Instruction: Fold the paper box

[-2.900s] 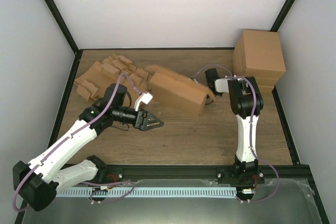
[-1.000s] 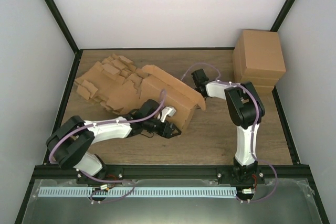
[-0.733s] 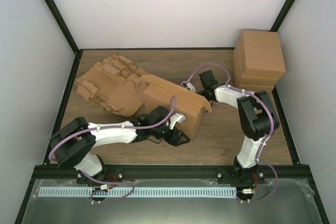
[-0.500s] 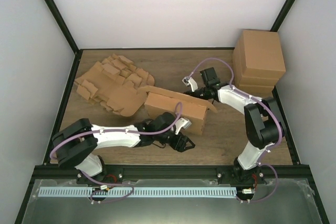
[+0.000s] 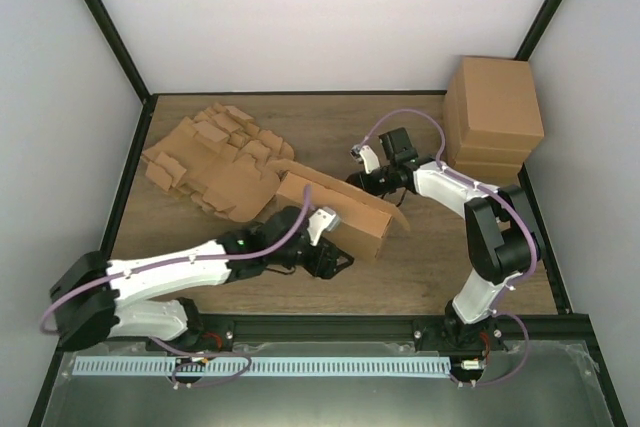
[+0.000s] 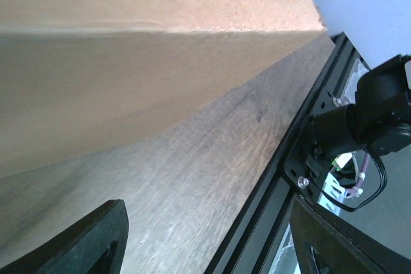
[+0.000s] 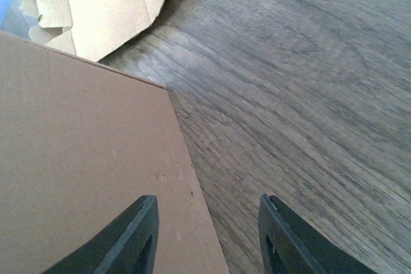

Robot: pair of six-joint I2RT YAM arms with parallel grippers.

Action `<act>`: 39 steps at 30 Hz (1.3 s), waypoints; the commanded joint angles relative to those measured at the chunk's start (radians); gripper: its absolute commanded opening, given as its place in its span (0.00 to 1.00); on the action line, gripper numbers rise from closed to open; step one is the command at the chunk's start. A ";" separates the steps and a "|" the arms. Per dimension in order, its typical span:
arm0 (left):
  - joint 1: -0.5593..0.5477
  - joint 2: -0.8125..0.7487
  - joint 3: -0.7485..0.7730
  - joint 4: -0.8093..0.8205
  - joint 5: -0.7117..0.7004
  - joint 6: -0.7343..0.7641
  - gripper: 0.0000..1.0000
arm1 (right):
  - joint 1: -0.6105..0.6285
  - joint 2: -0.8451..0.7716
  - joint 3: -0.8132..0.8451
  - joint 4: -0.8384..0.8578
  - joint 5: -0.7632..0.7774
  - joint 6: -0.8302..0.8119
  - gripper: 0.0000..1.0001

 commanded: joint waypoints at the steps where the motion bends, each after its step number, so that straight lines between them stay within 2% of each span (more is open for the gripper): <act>1: 0.076 -0.150 0.023 -0.215 -0.058 0.068 0.72 | 0.008 -0.032 0.073 -0.021 0.063 0.003 0.47; 9: 0.357 -0.295 0.202 -0.508 -0.009 0.177 0.70 | 0.007 -0.077 0.175 -0.104 0.263 0.061 0.57; 12: 0.485 -0.296 0.262 -0.562 0.025 0.226 0.70 | 0.006 -0.131 0.215 -0.134 0.335 0.055 0.66; 14: 0.576 -0.286 0.291 -0.575 0.054 0.260 0.70 | 0.006 -0.174 0.234 -0.147 0.353 0.053 0.78; 16: 0.654 -0.274 0.322 -0.577 0.078 0.294 0.70 | 0.006 -0.209 0.252 -0.165 0.328 0.046 0.87; 18: 0.716 -0.259 0.351 -0.569 0.094 0.319 0.71 | 0.008 -0.229 0.273 -0.198 0.288 0.034 0.90; 21: 0.747 -0.212 0.382 -0.555 0.080 0.377 0.79 | 0.016 -0.274 0.281 -0.218 0.196 -0.009 0.93; 23: 0.746 -0.176 0.389 -0.537 0.074 0.416 0.86 | 0.036 -0.309 0.279 -0.217 0.142 -0.045 0.99; 27: 0.746 -0.131 0.386 -0.481 0.114 0.478 0.87 | 0.112 -0.357 0.290 -0.223 0.109 -0.101 1.00; 30: 0.746 -0.107 0.391 -0.464 0.132 0.540 0.85 | 0.192 -0.364 0.307 -0.257 0.171 -0.152 1.00; 33: 0.747 -0.072 0.427 -0.499 0.081 0.594 0.83 | 0.275 -0.339 0.329 -0.308 0.296 -0.169 1.00; 39: 0.746 -0.011 0.484 -0.551 0.106 0.664 0.77 | 0.369 -0.304 0.324 -0.397 0.445 -0.195 1.00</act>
